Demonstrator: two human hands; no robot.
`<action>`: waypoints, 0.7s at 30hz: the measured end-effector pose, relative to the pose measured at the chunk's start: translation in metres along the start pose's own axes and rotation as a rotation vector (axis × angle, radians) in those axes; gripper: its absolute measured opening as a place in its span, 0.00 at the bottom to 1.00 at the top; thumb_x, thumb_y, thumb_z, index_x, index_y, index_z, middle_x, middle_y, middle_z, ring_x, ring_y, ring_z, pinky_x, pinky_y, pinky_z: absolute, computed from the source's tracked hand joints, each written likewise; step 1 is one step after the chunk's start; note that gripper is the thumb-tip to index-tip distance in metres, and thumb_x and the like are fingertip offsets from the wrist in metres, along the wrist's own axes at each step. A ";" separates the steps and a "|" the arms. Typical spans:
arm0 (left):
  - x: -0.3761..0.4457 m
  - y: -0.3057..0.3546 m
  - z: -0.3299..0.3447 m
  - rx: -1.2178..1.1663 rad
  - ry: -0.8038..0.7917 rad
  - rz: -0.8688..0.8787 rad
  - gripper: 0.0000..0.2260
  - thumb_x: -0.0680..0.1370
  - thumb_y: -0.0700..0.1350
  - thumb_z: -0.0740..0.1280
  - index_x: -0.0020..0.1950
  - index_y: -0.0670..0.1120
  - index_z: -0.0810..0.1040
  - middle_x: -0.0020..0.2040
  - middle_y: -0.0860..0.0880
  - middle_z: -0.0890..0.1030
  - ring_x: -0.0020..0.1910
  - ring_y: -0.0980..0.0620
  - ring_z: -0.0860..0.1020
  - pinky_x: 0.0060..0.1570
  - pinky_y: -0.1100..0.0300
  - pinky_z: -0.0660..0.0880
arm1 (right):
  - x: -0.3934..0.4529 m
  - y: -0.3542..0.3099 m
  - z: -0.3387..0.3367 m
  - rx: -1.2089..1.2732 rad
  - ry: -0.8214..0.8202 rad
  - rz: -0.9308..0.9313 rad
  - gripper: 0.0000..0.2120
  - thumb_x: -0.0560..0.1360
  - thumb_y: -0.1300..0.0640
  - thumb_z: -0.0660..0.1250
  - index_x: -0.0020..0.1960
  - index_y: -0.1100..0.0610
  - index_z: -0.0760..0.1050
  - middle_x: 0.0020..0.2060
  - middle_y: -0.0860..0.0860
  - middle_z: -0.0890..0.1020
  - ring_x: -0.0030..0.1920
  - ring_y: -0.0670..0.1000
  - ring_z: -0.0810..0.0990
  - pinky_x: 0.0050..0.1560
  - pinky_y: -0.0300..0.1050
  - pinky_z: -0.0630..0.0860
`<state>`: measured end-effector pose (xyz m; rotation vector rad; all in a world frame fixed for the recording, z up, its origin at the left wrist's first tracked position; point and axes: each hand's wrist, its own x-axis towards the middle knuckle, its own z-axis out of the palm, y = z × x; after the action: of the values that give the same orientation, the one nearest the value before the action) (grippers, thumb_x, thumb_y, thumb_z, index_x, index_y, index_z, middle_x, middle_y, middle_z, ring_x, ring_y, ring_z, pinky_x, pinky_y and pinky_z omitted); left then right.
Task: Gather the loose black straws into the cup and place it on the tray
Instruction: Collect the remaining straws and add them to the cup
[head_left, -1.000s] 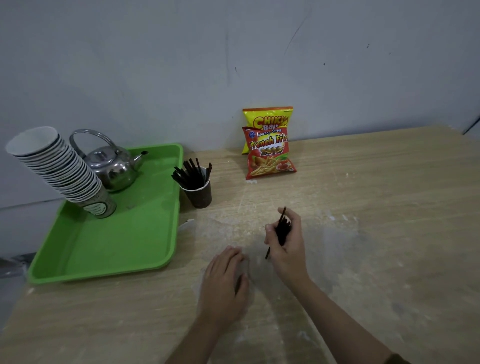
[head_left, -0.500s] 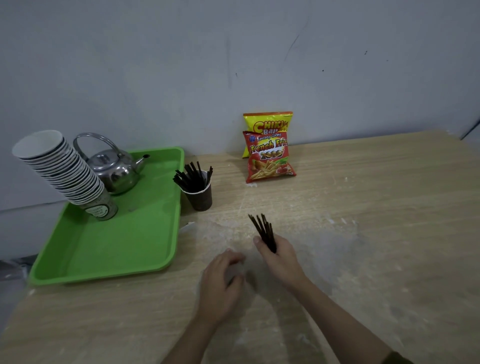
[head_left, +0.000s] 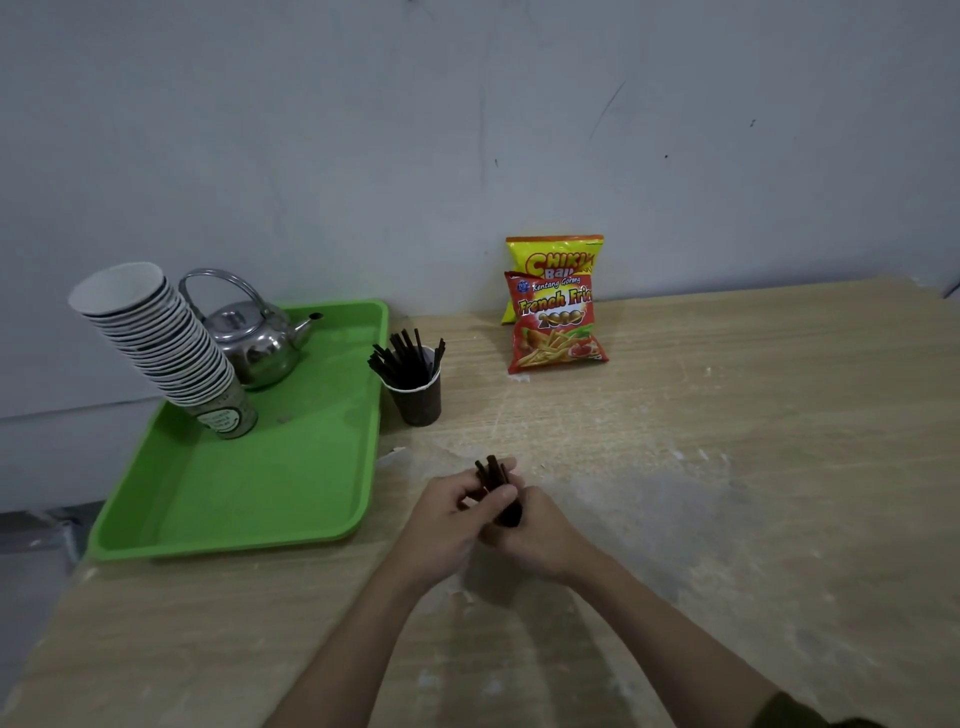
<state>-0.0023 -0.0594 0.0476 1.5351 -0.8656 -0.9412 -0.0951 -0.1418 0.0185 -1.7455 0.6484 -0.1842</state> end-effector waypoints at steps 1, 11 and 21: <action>0.001 0.000 -0.001 -0.004 0.002 -0.004 0.09 0.73 0.37 0.67 0.46 0.51 0.81 0.52 0.56 0.81 0.52 0.67 0.77 0.49 0.74 0.72 | 0.001 -0.001 0.001 0.017 -0.005 -0.018 0.15 0.70 0.68 0.65 0.53 0.54 0.75 0.47 0.56 0.82 0.48 0.54 0.82 0.50 0.48 0.78; 0.008 0.011 -0.014 0.005 0.154 0.030 0.09 0.71 0.37 0.69 0.39 0.51 0.82 0.35 0.56 0.83 0.40 0.62 0.81 0.41 0.72 0.74 | 0.018 -0.008 0.014 -0.125 0.156 -0.093 0.09 0.71 0.62 0.69 0.51 0.60 0.79 0.41 0.58 0.85 0.41 0.53 0.82 0.43 0.48 0.80; 0.053 0.070 -0.079 0.065 0.485 0.256 0.07 0.71 0.36 0.69 0.46 0.46 0.80 0.32 0.61 0.82 0.35 0.67 0.79 0.39 0.73 0.76 | 0.024 0.033 0.020 -0.693 0.197 -0.206 0.29 0.68 0.34 0.59 0.59 0.54 0.69 0.59 0.51 0.73 0.63 0.51 0.67 0.67 0.50 0.59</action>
<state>0.0887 -0.0845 0.1184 1.5708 -0.7202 -0.3345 -0.0769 -0.1421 -0.0226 -2.4886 0.7241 -0.3009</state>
